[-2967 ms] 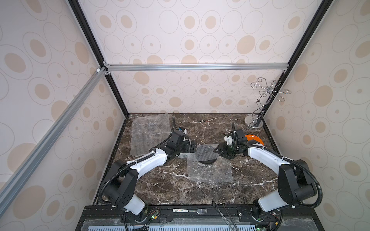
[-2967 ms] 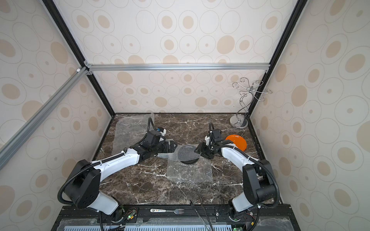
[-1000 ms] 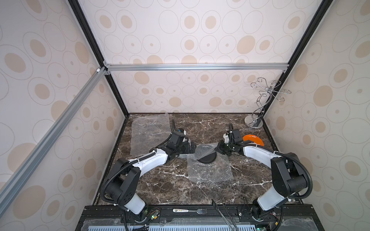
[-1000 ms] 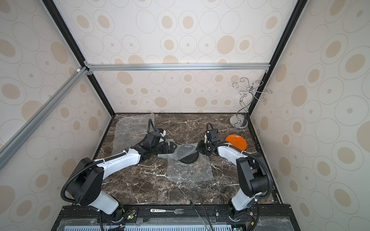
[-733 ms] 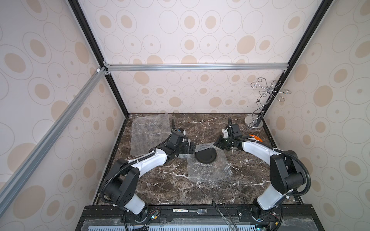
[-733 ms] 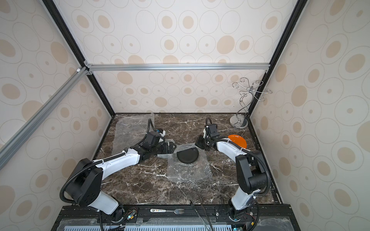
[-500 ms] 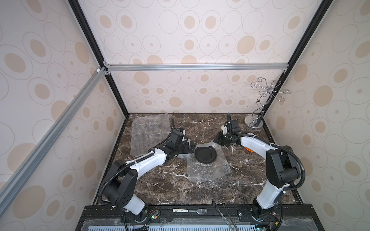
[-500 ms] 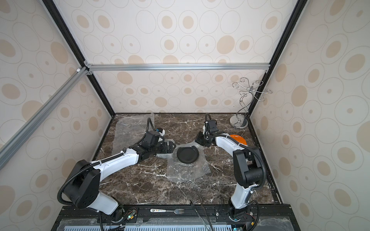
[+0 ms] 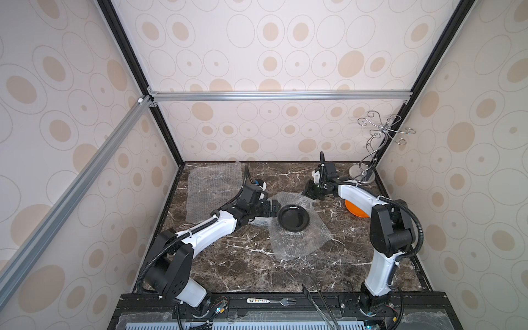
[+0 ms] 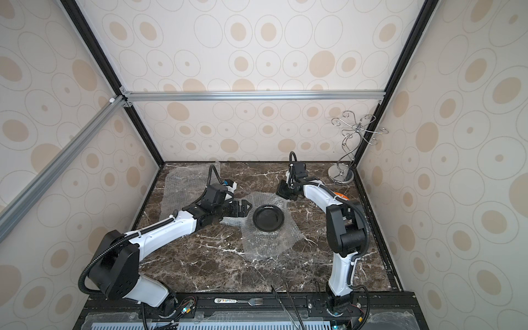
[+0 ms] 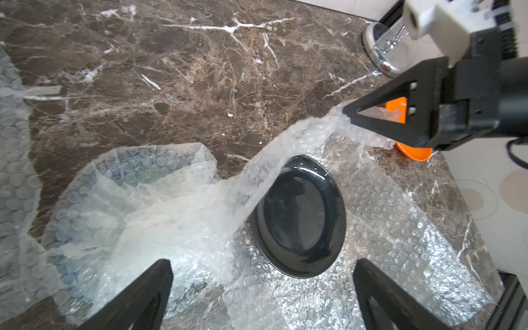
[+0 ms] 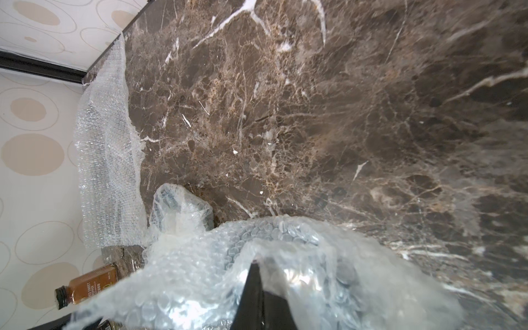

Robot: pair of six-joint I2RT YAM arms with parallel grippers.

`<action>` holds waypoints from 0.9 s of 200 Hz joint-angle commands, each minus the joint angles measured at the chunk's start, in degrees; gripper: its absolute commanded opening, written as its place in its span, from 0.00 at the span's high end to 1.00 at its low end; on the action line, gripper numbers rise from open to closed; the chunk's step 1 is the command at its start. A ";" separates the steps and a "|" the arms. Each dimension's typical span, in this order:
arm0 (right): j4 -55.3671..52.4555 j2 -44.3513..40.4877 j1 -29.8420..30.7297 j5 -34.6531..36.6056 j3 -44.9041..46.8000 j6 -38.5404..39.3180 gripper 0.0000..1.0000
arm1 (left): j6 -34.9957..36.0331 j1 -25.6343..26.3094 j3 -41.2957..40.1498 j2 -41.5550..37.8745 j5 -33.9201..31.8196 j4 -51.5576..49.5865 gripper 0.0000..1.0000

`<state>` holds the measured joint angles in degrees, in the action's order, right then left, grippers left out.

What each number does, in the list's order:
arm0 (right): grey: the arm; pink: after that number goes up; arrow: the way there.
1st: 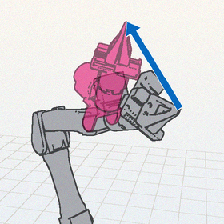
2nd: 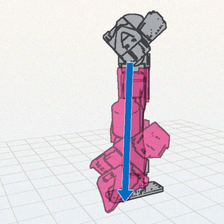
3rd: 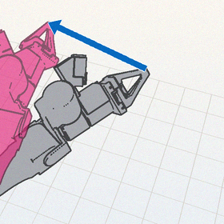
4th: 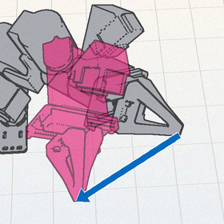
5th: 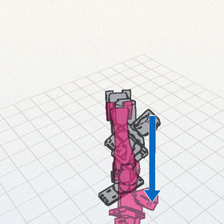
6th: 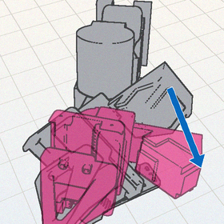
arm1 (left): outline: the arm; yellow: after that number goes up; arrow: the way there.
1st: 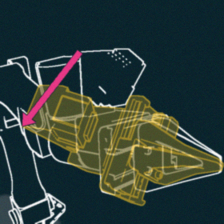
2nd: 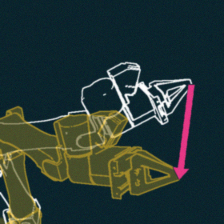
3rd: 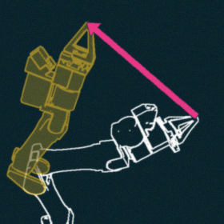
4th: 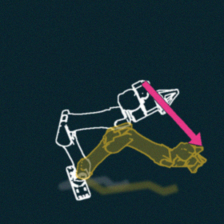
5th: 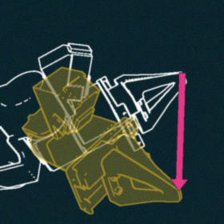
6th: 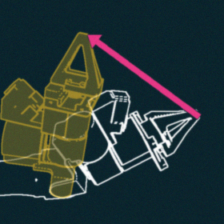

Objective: Unpack dinner plates from bubble wrap
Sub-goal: Unwrap the bubble wrap at the center of the board.

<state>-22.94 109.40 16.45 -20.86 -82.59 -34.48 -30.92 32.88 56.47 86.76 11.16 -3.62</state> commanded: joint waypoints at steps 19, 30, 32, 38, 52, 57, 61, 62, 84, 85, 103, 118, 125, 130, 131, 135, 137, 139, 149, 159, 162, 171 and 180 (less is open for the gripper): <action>-2.12 0.81 -0.15 -0.22 -2.14 1.34 1.00 | -4.50 1.88 -1.30 -0.10 2.69 6.52 0.00; -2.28 0.89 -0.14 -0.23 -2.20 1.52 1.00 | -5.34 3.09 -1.47 0.14 2.32 7.79 0.00; -2.33 0.94 -0.15 -0.27 -2.22 1.59 1.00 | -5.44 3.38 -1.52 0.22 2.19 8.02 0.00; -2.53 1.05 -0.12 -0.34 -2.28 1.68 1.00 | -5.76 3.98 -1.46 0.48 1.98 8.31 0.00; -2.90 1.24 -0.18 -0.50 -2.65 1.93 1.00 | -6.46 5.32 -1.21 1.19 1.89 9.23 0.00; -3.10 1.41 -0.17 -0.67 -2.83 2.01 1.00 | -6.60 5.74 -1.14 1.50 1.83 9.48 0.00; -3.37 1.55 -0.19 -0.75 -3.09 2.13 1.00 | -6.67 6.13 -1.06 1.76 1.86 9.71 0.00; -3.45 1.62 -0.19 -0.71 -3.19 2.18 1.00 | -6.64 6.22 -1.08 1.79 1.85 9.74 0.00; -4.51 2.25 -0.18 -0.98 -4.46 2.92 1.00 | -6.29 7.62 0.11 3.68 2.02 10.03 0.00; -4.54 2.24 -0.18 -1.00 -4.48 2.97 1.00 | -6.23 7.67 0.17 3.81 2.07 10.03 0.00; -5.23 2.39 -0.16 -1.05 -5.00 3.36 1.00 | -4.89 7.81 1.68 5.44 1.55 9.68 0.00; -5.60 2.20 -0.14 -1.09 -4.95 3.50 1.00 | -3.39 7.73 4.72 6.66 0.25 7.36 0.00; -5.82 2.06 -0.19 -1.11 -4.83 3.54 1.00 | -2.81 7.76 6.34 7.15 -0.10 6.09 0.00; -5.82 1.96 -0.11 -1.05 -4.64 3.54 1.00 | -2.63 7.79 7.54 7.54 -0.55 5.00 0.00; -5.81 1.91 -0.19 -1.08 -4.62 3.54 1.00 | -2.60 7.80 7.84 7.63 -0.67 4.75 0.00; -5.76 1.80 -0.16 -1.15 -4.40 3.50 1.00 | -2.49 7.74 8.77 7.86 -1.08 3.83 0.00; -5.72 1.72 -0.16 -1.14 -4.31 3.44 1.00 | -2.53 7.73 9.24 8.02 -1.54 3.34 0.00; -5.74 1.63 -0.18 -1.18 -4.18 3.41 1.00 | -2.60 7.79 9.73 8.13 -2.03 2.76 0.00; -5.58 1.26 -0.17 -1.24 -3.67 3.38 1.00 | -3.76 7.67 12.02 8.83 -4.77 -0.63 0.00; -5.37 0.71 -0.10 -1.31 -2.99 3.24 1.00 | -5.34 7.29 13.95 9.53 -5.79 -3.37 0.00; -5.18 0.60 -0.09 -1.35 -2.77 3.15 1.00 | -6.02 7.22 14.42 9.69 -5.96 -3.99 0.00; -4.70 -0.01 -0.05 -1.53 -1.95 2.93 1.00 | -9.35 6.72 15.81 10.12 -5.95 -6.27 0.00; -4.28 -0.62 -0.07 -1.59 -1.09 2.75 1.00 | -12.84 6.30 16.55 10.40 -4.34 -7.18 0.00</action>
<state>-27.00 111.13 16.43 -21.82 -85.69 -31.79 -36.84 40.12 69.01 96.18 8.12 -3.92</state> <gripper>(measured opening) 0.047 0.997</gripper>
